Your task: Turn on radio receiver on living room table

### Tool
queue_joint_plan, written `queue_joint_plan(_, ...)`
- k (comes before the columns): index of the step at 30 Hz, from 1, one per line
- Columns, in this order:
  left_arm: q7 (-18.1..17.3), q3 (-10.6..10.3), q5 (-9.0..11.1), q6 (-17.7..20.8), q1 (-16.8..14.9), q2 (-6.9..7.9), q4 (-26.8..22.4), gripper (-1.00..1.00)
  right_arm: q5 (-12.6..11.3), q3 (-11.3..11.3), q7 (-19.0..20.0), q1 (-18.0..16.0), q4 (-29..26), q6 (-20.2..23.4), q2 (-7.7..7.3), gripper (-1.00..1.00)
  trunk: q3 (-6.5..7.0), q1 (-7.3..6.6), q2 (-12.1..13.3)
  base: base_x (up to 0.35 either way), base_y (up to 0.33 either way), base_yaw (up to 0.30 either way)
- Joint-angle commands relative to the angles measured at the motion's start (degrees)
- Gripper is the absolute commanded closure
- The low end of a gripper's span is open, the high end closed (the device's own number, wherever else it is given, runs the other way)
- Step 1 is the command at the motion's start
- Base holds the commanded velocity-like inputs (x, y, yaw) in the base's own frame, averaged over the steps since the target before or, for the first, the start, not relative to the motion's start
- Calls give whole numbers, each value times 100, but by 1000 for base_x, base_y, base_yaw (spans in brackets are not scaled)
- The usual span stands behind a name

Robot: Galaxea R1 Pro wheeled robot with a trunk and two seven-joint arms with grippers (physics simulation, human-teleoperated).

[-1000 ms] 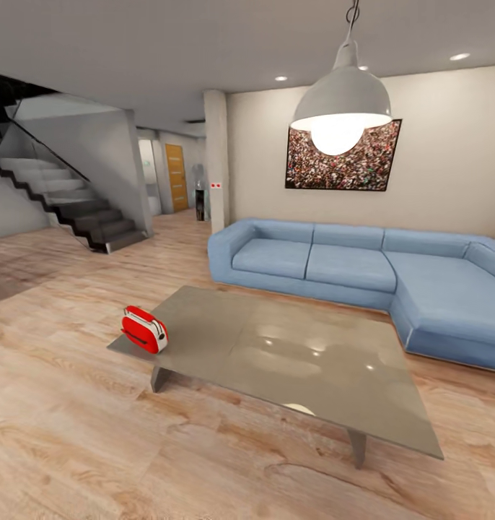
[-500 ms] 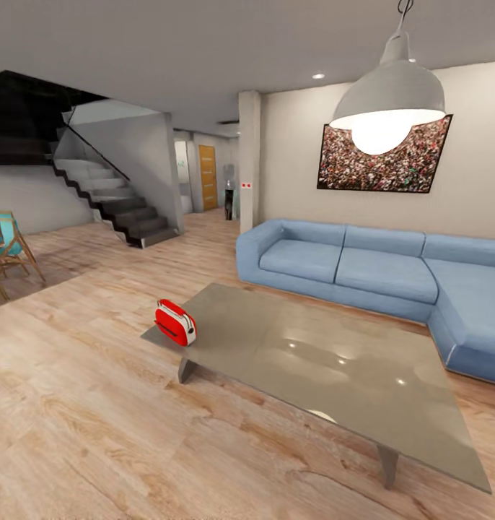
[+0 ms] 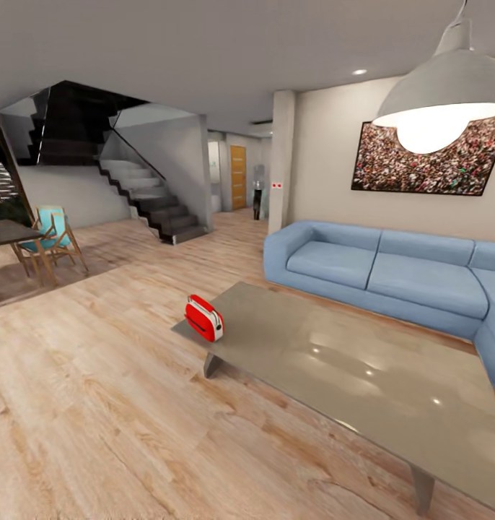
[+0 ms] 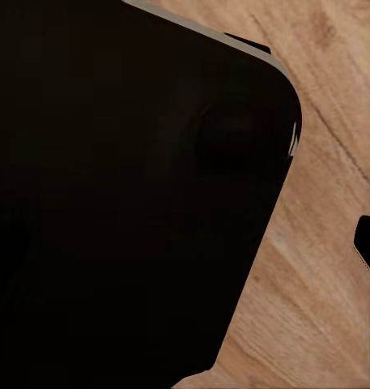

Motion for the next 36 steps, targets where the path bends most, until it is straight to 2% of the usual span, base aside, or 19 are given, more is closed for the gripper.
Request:
queue_joint_plan(1, -1, 0, 0, 0, 0, -1, 0, -100, 0, -1, 0, 0, 0, 0, -2, -100, 0, 0, 0, 0, 0, 272)
queue_joint_plan(27, -11, -13, -17, -5, 0, -7, 0, -100, 12, 5, 0, 0, 0, -16, -11, -100, 0, 0, 0, 0, 0, 270)
queue_joint_plan(36, -26, -30, -18, -4, 0, 7, 0, -100, 8, 6, 0, 0, 0, -18, -33, -100, 0, 0, 0, 77, 0, 41)
